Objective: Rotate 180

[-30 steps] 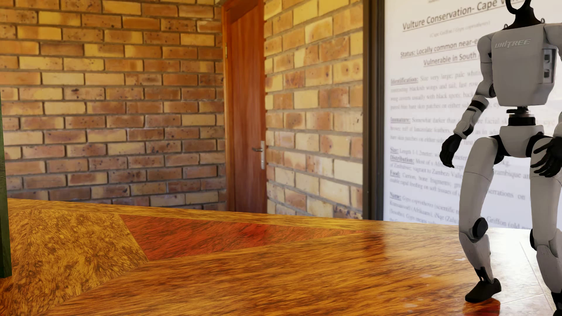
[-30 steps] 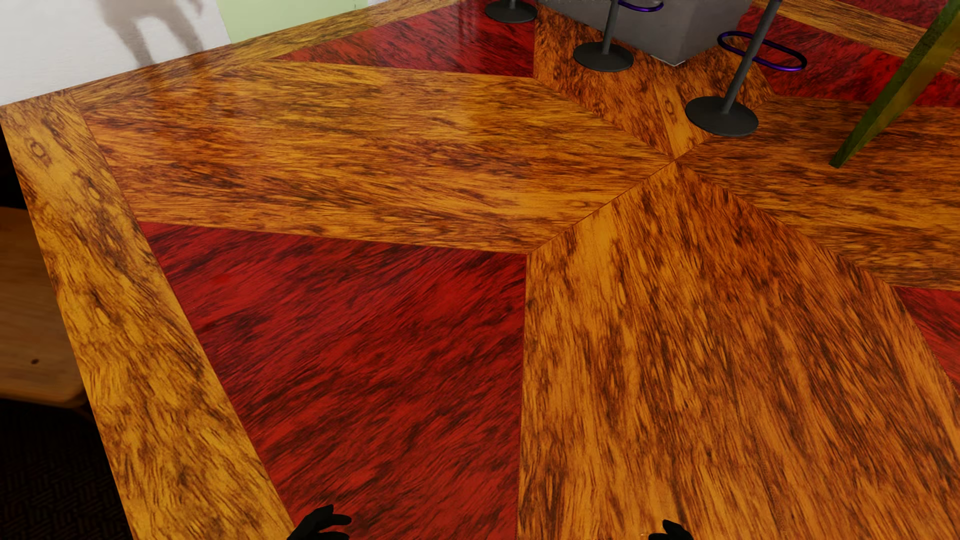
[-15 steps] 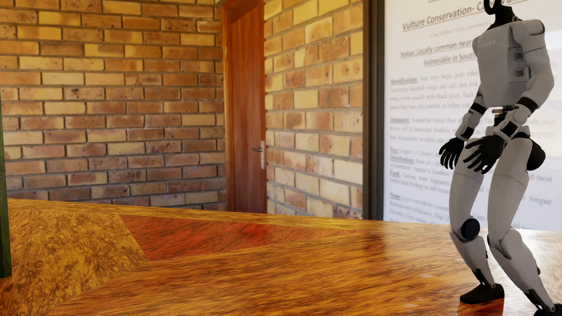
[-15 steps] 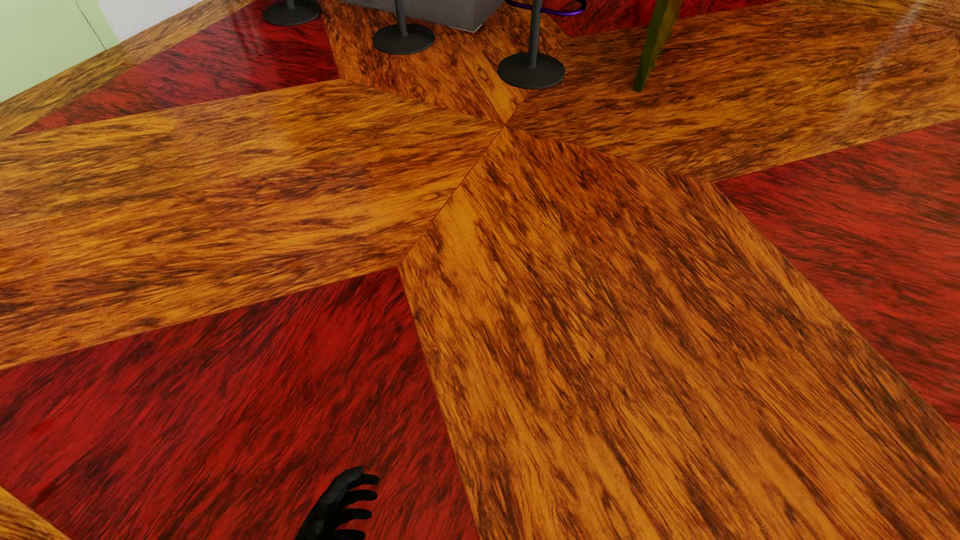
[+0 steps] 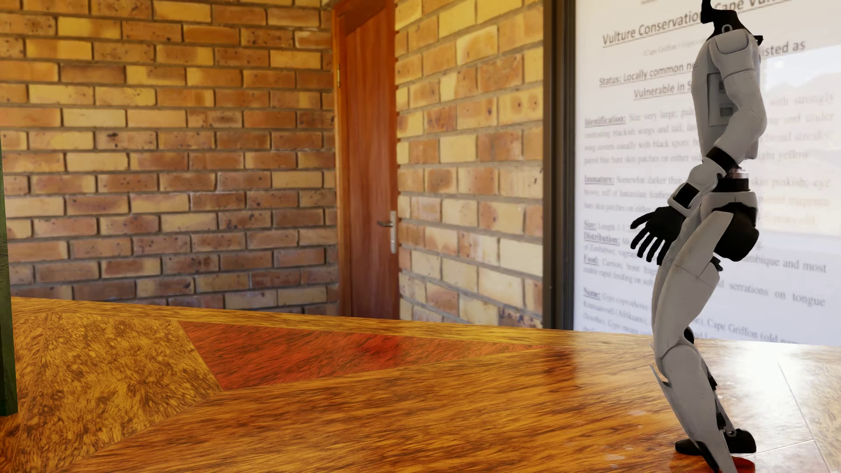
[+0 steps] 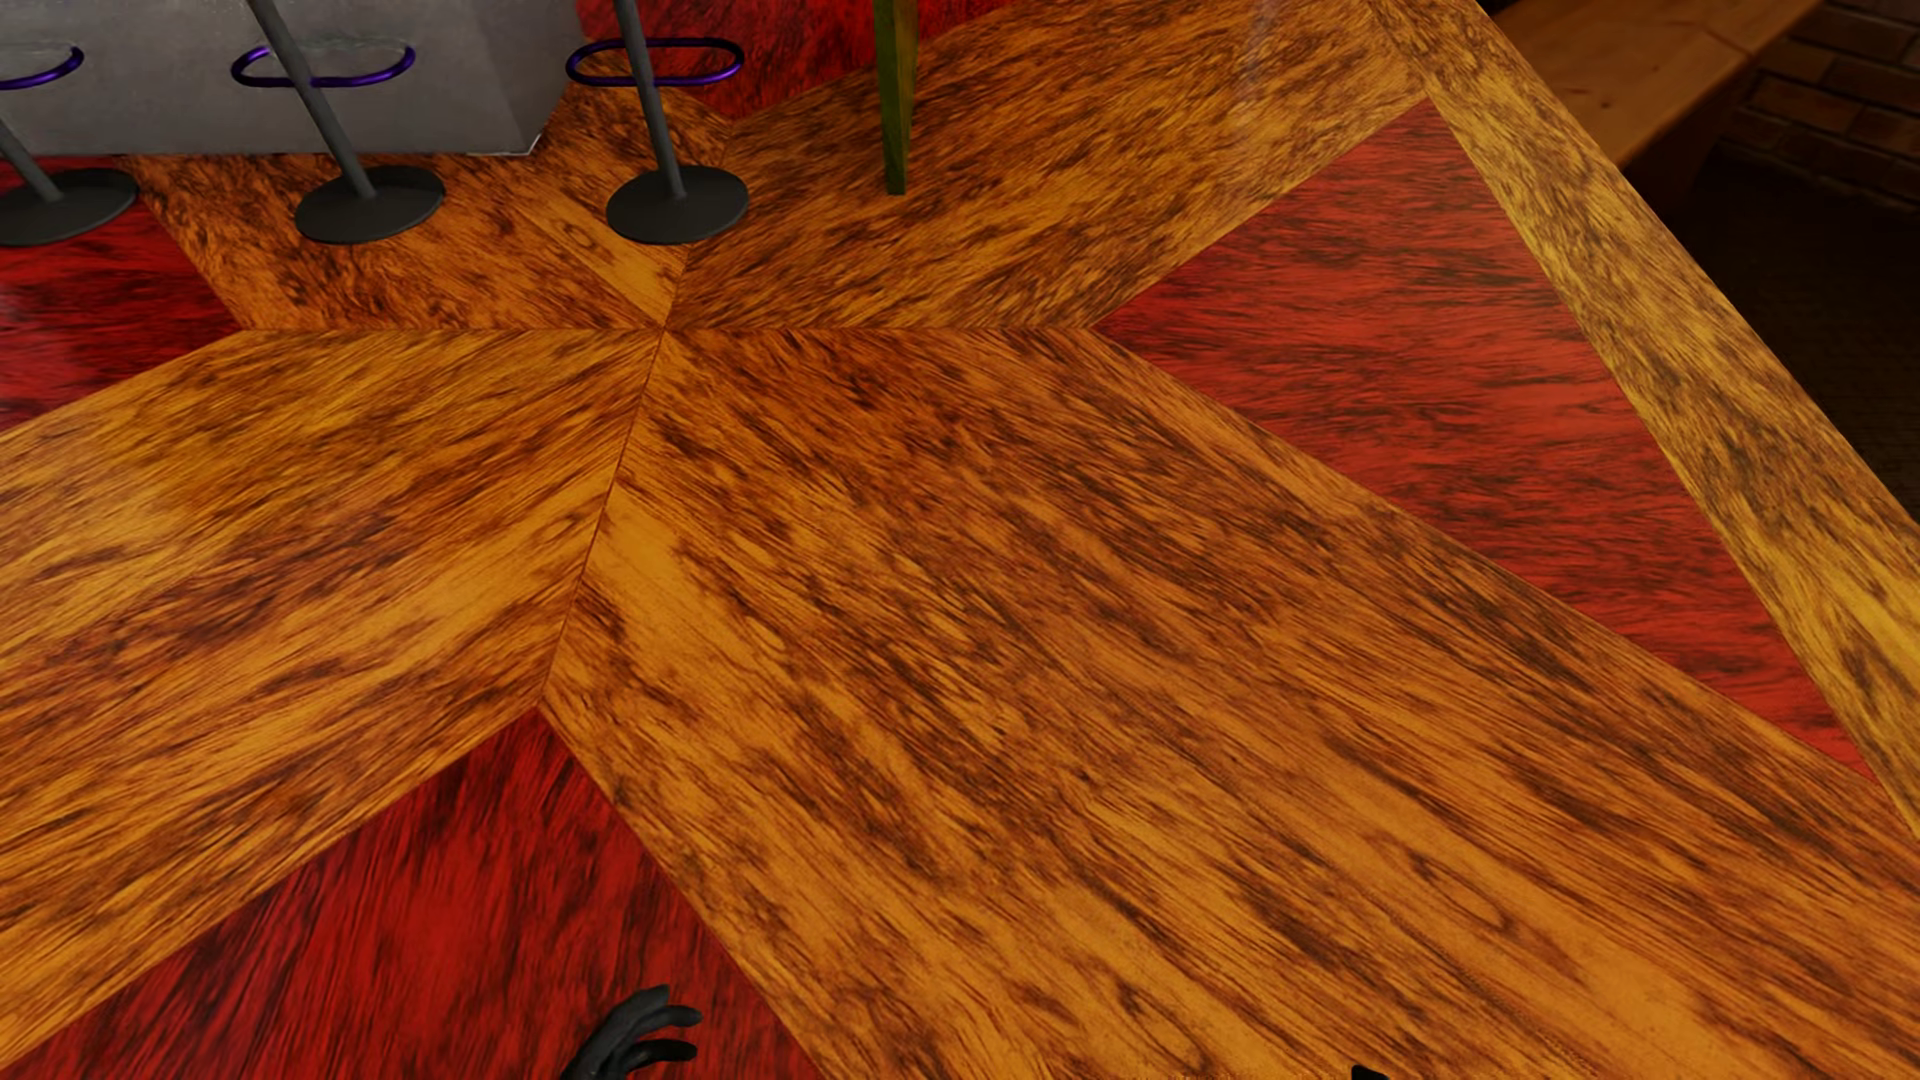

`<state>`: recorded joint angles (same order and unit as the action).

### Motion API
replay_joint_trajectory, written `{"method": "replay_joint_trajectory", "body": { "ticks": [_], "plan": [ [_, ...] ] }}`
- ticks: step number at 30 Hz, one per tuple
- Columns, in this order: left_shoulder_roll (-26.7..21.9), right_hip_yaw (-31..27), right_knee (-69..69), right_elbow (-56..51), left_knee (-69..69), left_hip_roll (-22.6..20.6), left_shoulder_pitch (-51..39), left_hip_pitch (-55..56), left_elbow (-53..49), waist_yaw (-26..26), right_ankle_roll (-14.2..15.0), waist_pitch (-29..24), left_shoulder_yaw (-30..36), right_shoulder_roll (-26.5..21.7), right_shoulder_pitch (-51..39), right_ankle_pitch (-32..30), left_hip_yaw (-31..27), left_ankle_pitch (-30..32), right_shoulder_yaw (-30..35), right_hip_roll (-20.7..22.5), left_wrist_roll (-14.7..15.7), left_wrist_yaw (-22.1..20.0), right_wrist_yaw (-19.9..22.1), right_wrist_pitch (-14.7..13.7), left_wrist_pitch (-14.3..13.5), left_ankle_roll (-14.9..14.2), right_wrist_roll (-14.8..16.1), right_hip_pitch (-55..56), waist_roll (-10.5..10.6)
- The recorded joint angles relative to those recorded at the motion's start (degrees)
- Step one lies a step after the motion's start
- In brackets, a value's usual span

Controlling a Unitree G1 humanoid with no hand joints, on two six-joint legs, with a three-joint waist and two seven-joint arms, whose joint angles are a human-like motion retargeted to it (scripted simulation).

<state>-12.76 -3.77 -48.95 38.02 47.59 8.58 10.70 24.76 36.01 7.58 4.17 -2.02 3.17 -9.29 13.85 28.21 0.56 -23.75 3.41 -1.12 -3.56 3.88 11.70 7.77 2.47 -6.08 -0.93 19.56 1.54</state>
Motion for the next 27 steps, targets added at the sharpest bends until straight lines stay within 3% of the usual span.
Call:
{"method": "replay_joint_trajectory", "body": {
  "ticks": [2,4,5,6,7,8,9,10,12,15,16,17,18,19,20,21,22,23,25,27],
  "plan": [
    [1.1,4.1,1.7,0.1,-1.7,0.9,-2.3,-2.8,0.3,1.3,2.1,0.3,1.5,0.5,0.7,0.5,3.7,-0.8,-2.4,-3.1,-0.3,-0.9,-2.3,0.9,-1.1,0.0,-0.1,0.3,-1.9],
    [4.1,3.1,1.5,2.4,1.8,1.8,-5.8,-4.1,-0.5,2.9,-1.3,-0.8,4.2,-1.7,1.0,0.9,4.6,-0.6,-4.2,-2.8,2.0,-2.8,-4.6,-0.4,-2.2,-0.2,0.2,-0.9,-3.4],
    [3.8,1.6,2.1,3.8,9.8,2.0,-5.5,-0.5,-2.5,2.2,-1.2,-1.1,5.8,-3.2,0.6,0.5,2.7,5.0,-3.1,-1.7,3.0,-3.3,-4.8,-1.3,-2.9,2.4,0.1,-1.2,-3.9],
    [3.2,0.4,3.7,2.9,12.9,0.3,-3.4,2.5,-1.8,1.8,-1.1,-0.6,4.3,-3.8,0.8,-0.1,-0.2,9.5,-2.6,-1.1,3.9,-3.1,-4.2,-2.2,-3.9,9.4,-0.1,-2.2,-3.6],
    [3.5,-0.6,5.4,1.6,9.2,-0.6,-0.1,3.8,-1.9,0.7,-1.1,0.2,1.2,-3.5,1.2,-0.6,-2.2,7.5,-1.5,-0.3,4.2,-2.5,-3.1,-3.2,-4.4,15.9,-0.4,-3.1,-2.6],
    [2.8,-1.6,4.8,1.2,-1.3,-0.2,2.0,2.2,-0.4,-0.4,-1.0,0.7,-1.8,-1.6,0.3,0.0,-3.1,1.8,-0.5,0.4,4.0,-1.6,-1.9,-4.4,-4.6,17.1,-0.8,-3.1,-1.8],
    [0.9,-2.1,3.5,1.1,-4.1,0.3,2.8,0.4,0.6,-0.4,-0.9,1.6,-0.8,-0.1,-0.6,0.9,-3.6,3.8,0.3,0.4,3.6,-1.3,-1.0,-4.7,-4.0,-1.1,-1.0,-2.3,-1.4],
    [0.1,-0.8,2.3,-0.7,-4.7,0.5,3.2,-1.0,-0.8,-0.5,-0.7,1.6,-0.2,0.3,-0.9,1.4,-1.9,4.1,0.9,-0.9,3.1,-1.3,-0.8,-3.9,-3.0,-2.9,-0.8,-1.8,-1.7],
    [-0.5,2.5,0.9,-1.7,-4.8,1.7,0.5,-3.5,-1.3,-0.2,-1.0,1.2,-0.1,-1.2,-0.9,1.8,1.3,2.7,-1.1,-3.0,2.5,-1.2,-2.8,-2.7,-1.1,-3.2,0.0,-1.2,-2.4],
    [2.9,0.1,-0.1,2.8,-0.8,2.9,-5.0,-4.6,-2.6,2.1,-2.0,0.3,3.7,-2.7,0.4,3.2,1.5,2.0,-4.3,-1.4,2.1,-2.9,-4.7,-2.1,0.1,-3.1,0.7,-1.8,-2.6],
    [4.0,-0.9,0.6,3.3,5.5,2.9,-5.5,-2.1,-3.2,2.1,-2.3,-0.7,3.1,-3.3,1.0,2.9,0.1,5.6,-3.9,-0.5,1.6,-3.1,-3.8,-2.1,-0.2,1.4,1.0,-2.7,-2.2],
    [4.2,-2.1,2.6,5.1,10.9,1.7,-3.5,0.9,-2.5,2.1,-2.3,-0.6,2.6,-3.9,1.6,2.1,-2.2,9.5,-4.2,0.6,0.8,-2.5,-2.4,-3.2,-1.2,12.0,1.0,-3.6,-0.9],
    [3.2,-1.7,3.4,3.1,9.6,-0.3,-2.4,2.7,-2.6,0.4,-2.1,-0.7,0.7,-3.7,2.7,1.8,-2.1,6.9,-4.3,0.2,0.4,-0.8,-1.2,-2.9,-1.3,18.0,0.8,-4.0,0.1],
    [3.6,0.4,2.3,0.0,4.1,-1.7,-2.2,4.3,-4.0,-2.6,-1.9,-1.5,-2.0,-3.4,2.8,1.4,-0.8,3.8,-4.1,-0.2,0.3,0.4,-0.4,-2.0,-0.6,20.6,1.1,-3.8,1.8],
    [1.5,2.1,-5.6,-2.1,-0.2,-3.2,-2.4,4.2,-3.9,-5.5,-1.6,-2.2,-2.3,-1.6,1.0,-0.8,-2.1,6.0,-4.5,-1.2,0.8,0.4,-0.7,-1.5,0.1,14.8,1.3,-0.2,1.9],
    [1.5,2.5,-6.9,-3.2,-2.0,-3.6,-0.8,3.9,-2.3,-7.5,-1.0,-0.9,-1.2,-1.1,-0.9,-1.4,-4.1,6.7,-2.4,-1.3,2.5,-1.0,-2.2,-1.2,0.5,2.4,1.5,0.9,2.1],
    [2.9,2.5,-5.5,-4.5,-3.2,-4.1,1.4,3.4,-0.9,-9.7,0.0,-0.2,-1.0,-0.8,-3.8,-0.9,-4.6,7.1,-0.6,-1.6,5.2,-2.5,-4.3,-0.6,1.0,-0.2,1.8,-0.1,1.9],
    [3.3,2.2,-5.3,-5.4,-4.7,-4.8,3.1,2.5,0.5,-12.5,1.0,0.0,0.0,-0.2,-6.7,-1.3,-4.4,7.7,-1.6,-2.3,8.3,-3.5,-7.0,-1.0,1.6,0.0,2.4,-0.5,0.8],
    [4.6,1.9,-4.9,-4.8,-7.2,-5.1,4.9,1.4,0.3,-14.8,2.7,-0.4,-0.4,-1.1,-9.2,-3.6,-4.7,9.0,-1.0,-2.3,12.0,-5.0,-12.0,-4.4,2.3,0.2,3.8,-0.5,-0.6],
    [3.8,1.3,1.2,-4.8,-9.1,-5.5,3.1,1.2,0.5,-14.6,4.1,-0.5,-0.9,-1.0,-7.9,0.0,-4.1,10.1,-1.7,-2.8,11.1,-5.4,-14.9,-5.5,1.7,0.0,4.4,-3.1,-3.1]
  ]
}}
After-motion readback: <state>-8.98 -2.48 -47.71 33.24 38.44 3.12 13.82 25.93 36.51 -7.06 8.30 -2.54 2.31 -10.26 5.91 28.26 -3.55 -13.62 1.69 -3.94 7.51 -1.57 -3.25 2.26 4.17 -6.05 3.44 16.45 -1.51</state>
